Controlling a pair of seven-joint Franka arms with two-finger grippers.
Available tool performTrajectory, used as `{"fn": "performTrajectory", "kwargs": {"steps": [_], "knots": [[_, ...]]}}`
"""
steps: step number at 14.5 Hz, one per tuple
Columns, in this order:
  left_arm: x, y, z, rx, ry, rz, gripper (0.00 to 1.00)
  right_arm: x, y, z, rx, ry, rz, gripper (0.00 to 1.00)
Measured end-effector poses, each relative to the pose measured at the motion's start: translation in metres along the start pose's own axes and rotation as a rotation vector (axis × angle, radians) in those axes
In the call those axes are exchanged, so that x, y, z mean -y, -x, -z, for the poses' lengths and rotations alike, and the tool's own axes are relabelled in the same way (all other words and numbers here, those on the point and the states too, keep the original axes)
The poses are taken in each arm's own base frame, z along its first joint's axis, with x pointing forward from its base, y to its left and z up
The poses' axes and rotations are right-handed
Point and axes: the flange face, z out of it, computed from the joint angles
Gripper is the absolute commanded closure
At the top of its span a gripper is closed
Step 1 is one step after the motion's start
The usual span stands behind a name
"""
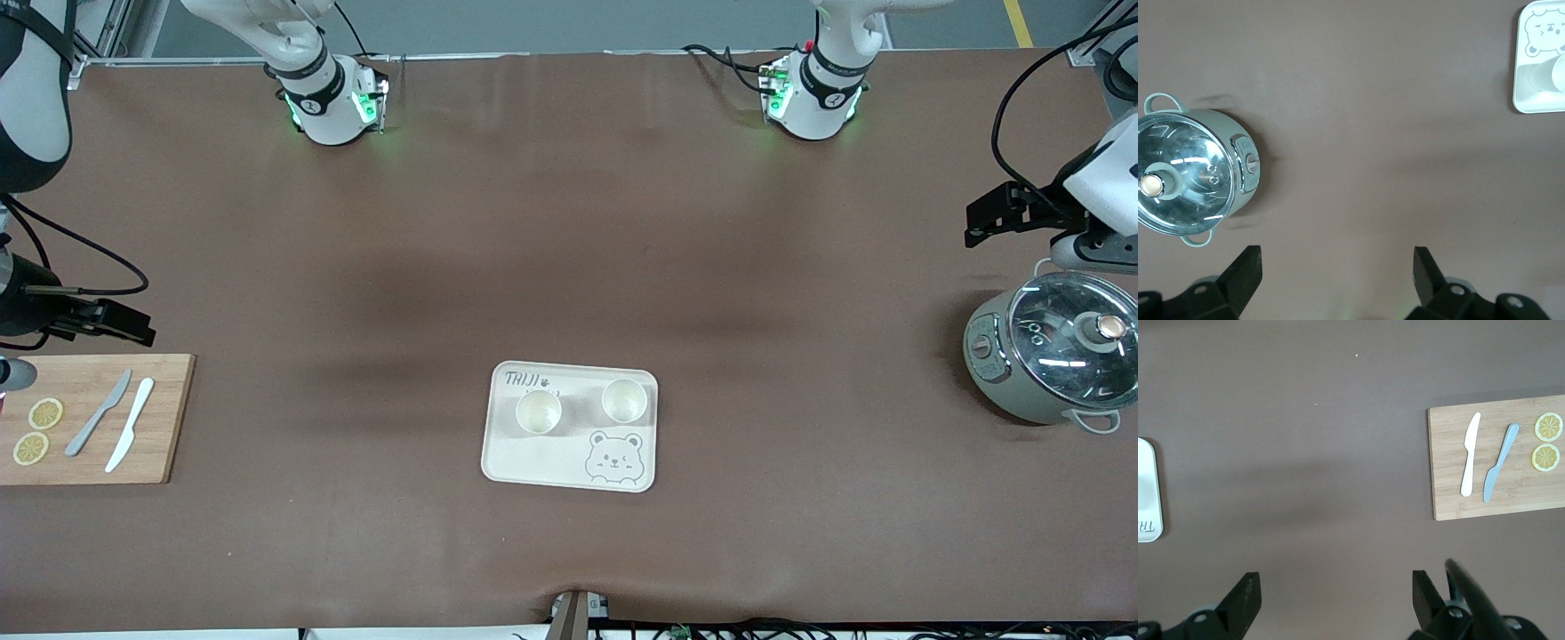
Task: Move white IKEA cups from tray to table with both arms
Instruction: 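Reach the left gripper from the steel pot toward the white cups, then lower the left gripper and the right gripper onto the two cups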
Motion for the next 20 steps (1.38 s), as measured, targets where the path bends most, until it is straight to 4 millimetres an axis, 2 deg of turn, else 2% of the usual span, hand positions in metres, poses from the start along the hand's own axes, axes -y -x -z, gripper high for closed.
{"fn": "performTrajectory", "kwargs": {"steps": [4, 6, 8, 13, 16, 20], "knots": [[0.0, -0.001, -0.002, 0.004, -0.006, 0.0, 0.0, 0.0, -0.001, -0.003, 0.005, 0.0, 0.001, 0.0], [-0.007, -0.009, -0.012, 0.01, -0.004, -0.011, 0.0, 0.001, -0.001, -0.005, 0.008, 0.001, 0.002, 0.0], [-0.034, -0.028, -0.028, -0.011, 0.002, 0.013, 0.0, 0.003, -0.002, -0.007, 0.012, 0.0, 0.006, 0.0], [-0.112, -0.071, -0.085, 0.029, 0.024, 0.001, 0.0, 0.015, -0.001, -0.009, 0.017, -0.002, 0.026, 0.0], [-0.157, -0.097, -0.11, 0.009, 0.04, 0.008, 0.0, 0.025, 0.001, -0.01, 0.025, -0.003, 0.035, 0.0], [-0.22, -0.122, -0.157, -0.04, 0.067, 0.049, 0.0, 0.057, -0.001, -0.01, -0.003, -0.069, 0.01, 0.0]]}}
